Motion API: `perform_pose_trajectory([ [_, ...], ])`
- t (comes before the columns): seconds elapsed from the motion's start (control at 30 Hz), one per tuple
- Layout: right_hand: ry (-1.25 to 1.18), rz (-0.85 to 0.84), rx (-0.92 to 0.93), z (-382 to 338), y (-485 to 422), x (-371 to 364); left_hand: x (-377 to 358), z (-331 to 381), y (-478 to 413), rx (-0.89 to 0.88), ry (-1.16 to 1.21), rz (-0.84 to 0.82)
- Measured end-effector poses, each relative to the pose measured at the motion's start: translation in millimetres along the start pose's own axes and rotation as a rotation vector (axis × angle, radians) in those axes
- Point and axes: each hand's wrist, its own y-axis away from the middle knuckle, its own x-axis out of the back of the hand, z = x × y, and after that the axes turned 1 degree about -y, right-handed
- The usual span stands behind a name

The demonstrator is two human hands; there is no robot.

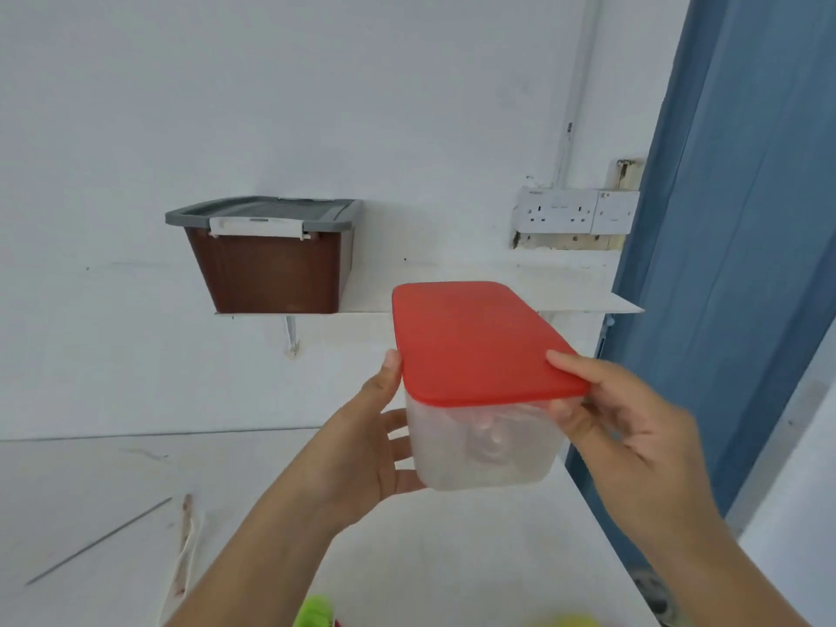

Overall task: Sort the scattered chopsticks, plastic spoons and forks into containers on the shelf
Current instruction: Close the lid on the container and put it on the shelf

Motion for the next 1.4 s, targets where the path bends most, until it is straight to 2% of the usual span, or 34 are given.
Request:
perform_pose_trajectory([
  [0.13,-0.06,-0.106,-0.101,21.3,49.3,-7.4,38.6,-46.1,24.9,0.104,0.002,-0.057],
  [0.23,-0.058,-0.181,-0.289,64.1,68.8,-39.7,69.1,-73.6,5.1,0.216,-0.032,0.115],
  [0.33,-0.052,-0.275,-0.396,123.1,86.2,-84.1,103.1,-105.7,-30.4,0.299,-0.119,0.278],
  [0.5,-0.201,-0.304,-0.649,208.5,110.5,-138.8,158.5,-148.1,-78.6,0.366,-0.304,0.379],
  [0.6,-0.146,-0.347,-0.673,236.1,121.5,-163.9,185.4,-164.5,-91.9,0.364,-0.426,0.439],
  [0.7,-0.037,-0.375,-0.561,247.0,123.7,-173.7,193.4,-168.7,-94.8,0.333,-0.497,0.461],
  [0.77,0.098,-0.456,-0.461,248.6,121.9,-175.9,196.8,-171.3,-92.9,0.31,-0.526,0.45],
  [0.87,0.568,-0.632,-0.176,233.4,114.2,-187.7,203.2,-176.3,-87.8,0.262,-0.591,0.418],
  [0.93,0.763,-0.765,0.053,216.6,109.1,-204.9,208.7,-174.6,-83.9,0.23,-0.643,0.359],
  [1.0,0.838,-0.854,0.176,205.2,106.7,-224.0,214.1,-170.7,-76.8,0.212,-0.667,0.262],
  [1.07,0.912,-0.926,0.202,198.7,103.6,-237.8,221.8,-169.7,-68.3,0.213,-0.677,0.15],
  [1.17,0.995,-0.945,0.263,197.8,103.9,-245.7,229.1,-175.7,-57.6,0.24,-0.705,0.016],
  [1.27,1.073,-0.991,0.34,205.2,109.4,-248.8,230.8,-186.6,-59.3,0.24,-0.736,0.022],
  [1.4,1.061,-0.927,0.624,214.9,103.1,-250.0,227.5,-198.6,-63.1,0.245,-0.789,0.078],
])
